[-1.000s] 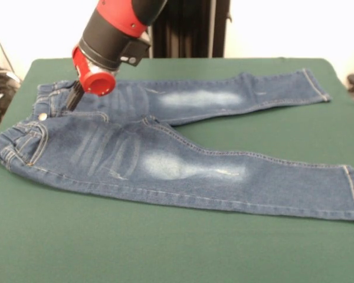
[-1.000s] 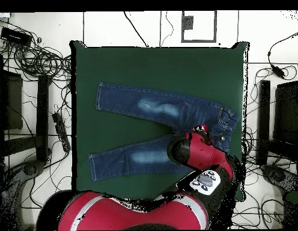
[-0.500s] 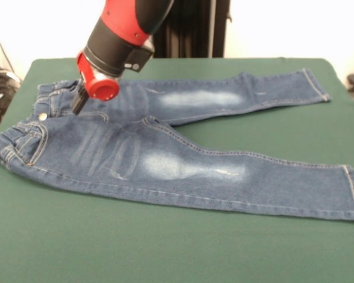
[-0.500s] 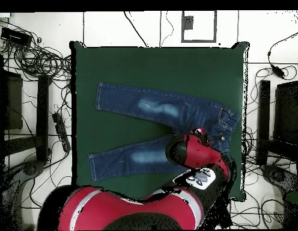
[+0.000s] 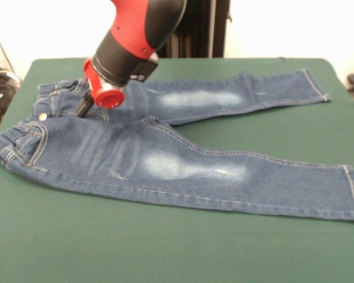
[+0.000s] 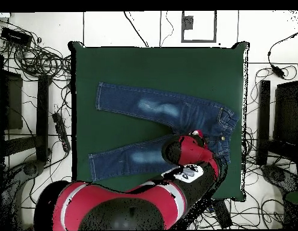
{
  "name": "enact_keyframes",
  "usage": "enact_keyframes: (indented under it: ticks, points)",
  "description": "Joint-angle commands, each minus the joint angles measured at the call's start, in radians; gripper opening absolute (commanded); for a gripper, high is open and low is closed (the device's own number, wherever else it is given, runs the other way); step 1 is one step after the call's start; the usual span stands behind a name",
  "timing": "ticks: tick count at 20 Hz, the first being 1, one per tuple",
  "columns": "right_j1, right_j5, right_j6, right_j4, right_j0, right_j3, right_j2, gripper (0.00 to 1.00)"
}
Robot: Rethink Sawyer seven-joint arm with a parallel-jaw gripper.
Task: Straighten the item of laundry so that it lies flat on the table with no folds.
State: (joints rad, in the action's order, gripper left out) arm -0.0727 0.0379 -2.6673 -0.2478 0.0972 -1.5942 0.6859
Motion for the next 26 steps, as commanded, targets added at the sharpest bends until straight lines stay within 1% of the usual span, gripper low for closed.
enact_keyframes:
  ticks: [1,4,9,18,26]
  points:
    - [0.117,0.118,-0.178,-0.132,0.059,0.086,-0.024,0.00]
    - [0.168,0.154,-0.200,-0.185,0.094,0.104,0.032,0.00]
    - [0.225,0.163,-0.205,-0.245,0.113,0.120,0.087,0.00]
    - [0.243,0.155,-0.180,-0.295,0.114,0.123,0.079,0.00]
    - [0.297,0.116,-0.175,-0.339,0.104,0.151,0.105,0.00]
